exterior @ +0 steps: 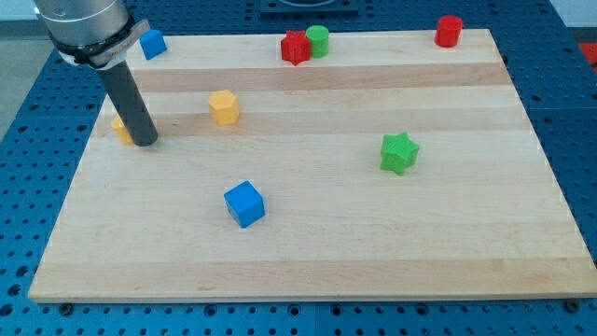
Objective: Move your arm towards bottom left
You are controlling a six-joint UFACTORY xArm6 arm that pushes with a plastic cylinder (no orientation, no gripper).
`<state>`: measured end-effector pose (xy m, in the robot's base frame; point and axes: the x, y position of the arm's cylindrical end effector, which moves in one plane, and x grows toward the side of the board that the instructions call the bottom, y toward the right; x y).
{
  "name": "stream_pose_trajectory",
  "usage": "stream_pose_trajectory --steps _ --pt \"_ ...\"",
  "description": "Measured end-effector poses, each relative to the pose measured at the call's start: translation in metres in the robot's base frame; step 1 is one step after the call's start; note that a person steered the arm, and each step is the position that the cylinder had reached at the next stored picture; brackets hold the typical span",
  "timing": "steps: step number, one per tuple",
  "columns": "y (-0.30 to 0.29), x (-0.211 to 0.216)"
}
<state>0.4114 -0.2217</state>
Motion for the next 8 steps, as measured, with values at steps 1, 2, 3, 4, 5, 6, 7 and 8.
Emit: stream_pose_trajectory --steps 1,2,3,4,5,6,7,8 --pt "0.0 -0.001" --pt "-0.001 0.011" --pt "-0.01 0.05" --pt "-0.01 0.093" --pt "-0.005 0.117" --pt "-0.004 0.12" --pt "0.019 0.136" --pt "0.046 0.15"
